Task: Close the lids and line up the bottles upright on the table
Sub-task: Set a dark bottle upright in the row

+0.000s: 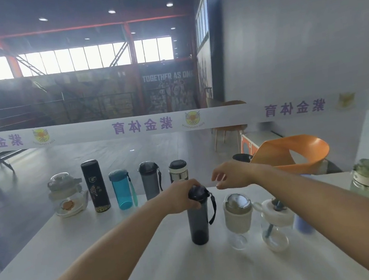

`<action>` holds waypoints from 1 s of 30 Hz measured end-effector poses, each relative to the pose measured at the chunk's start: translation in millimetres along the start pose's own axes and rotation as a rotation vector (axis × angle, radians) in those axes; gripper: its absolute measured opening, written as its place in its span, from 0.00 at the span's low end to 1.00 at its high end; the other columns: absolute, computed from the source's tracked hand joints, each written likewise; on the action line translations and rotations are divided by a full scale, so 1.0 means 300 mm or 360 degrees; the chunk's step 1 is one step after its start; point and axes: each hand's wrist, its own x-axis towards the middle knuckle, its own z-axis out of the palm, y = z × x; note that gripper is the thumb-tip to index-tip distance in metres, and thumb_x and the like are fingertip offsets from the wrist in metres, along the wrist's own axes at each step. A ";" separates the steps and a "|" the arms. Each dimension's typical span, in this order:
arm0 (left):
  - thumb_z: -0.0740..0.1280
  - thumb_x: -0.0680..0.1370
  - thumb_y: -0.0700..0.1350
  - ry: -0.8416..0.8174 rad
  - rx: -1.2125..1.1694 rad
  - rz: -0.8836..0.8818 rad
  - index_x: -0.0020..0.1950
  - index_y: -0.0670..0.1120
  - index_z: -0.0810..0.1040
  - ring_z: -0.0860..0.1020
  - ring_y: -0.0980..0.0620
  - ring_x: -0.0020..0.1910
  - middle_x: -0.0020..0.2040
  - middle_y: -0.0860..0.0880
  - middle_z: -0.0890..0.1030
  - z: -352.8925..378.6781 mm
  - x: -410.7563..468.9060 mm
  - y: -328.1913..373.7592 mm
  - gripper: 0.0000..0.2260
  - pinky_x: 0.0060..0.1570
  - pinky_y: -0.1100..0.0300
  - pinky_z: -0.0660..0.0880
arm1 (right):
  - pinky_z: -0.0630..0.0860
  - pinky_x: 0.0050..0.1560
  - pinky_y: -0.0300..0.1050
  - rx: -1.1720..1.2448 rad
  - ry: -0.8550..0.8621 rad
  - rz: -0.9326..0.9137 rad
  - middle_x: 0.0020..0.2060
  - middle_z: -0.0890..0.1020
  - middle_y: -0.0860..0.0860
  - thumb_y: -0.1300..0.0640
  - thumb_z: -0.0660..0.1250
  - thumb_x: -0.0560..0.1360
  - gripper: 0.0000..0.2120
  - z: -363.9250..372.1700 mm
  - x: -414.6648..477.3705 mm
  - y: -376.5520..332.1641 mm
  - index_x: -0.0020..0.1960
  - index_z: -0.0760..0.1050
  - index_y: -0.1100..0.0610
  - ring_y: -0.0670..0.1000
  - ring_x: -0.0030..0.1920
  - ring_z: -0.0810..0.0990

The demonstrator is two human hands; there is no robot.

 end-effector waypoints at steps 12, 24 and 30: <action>0.74 0.73 0.52 0.0384 -0.0062 0.0092 0.56 0.50 0.75 0.77 0.49 0.49 0.55 0.50 0.75 0.100 0.423 -0.018 0.15 0.50 0.56 0.76 | 0.79 0.58 0.50 0.0154 0.0209 0.0028 0.61 0.79 0.46 0.48 0.74 0.74 0.21 0.016 0.238 0.259 0.65 0.75 0.45 0.48 0.52 0.81; 0.73 0.75 0.54 0.0459 -0.0012 0.0121 0.62 0.48 0.77 0.78 0.49 0.49 0.60 0.50 0.71 0.116 0.616 -0.092 0.19 0.55 0.56 0.78 | 0.81 0.57 0.51 0.0365 0.0415 0.0054 0.54 0.83 0.48 0.53 0.73 0.75 0.12 0.074 0.436 0.386 0.57 0.76 0.48 0.52 0.50 0.82; 0.73 0.75 0.52 0.0416 0.0077 0.0102 0.62 0.47 0.77 0.77 0.48 0.51 0.61 0.48 0.71 0.102 0.618 -0.113 0.19 0.55 0.58 0.76 | 0.81 0.56 0.52 0.0327 0.0418 0.0004 0.52 0.83 0.51 0.55 0.73 0.76 0.09 0.080 0.469 0.378 0.54 0.77 0.51 0.52 0.49 0.82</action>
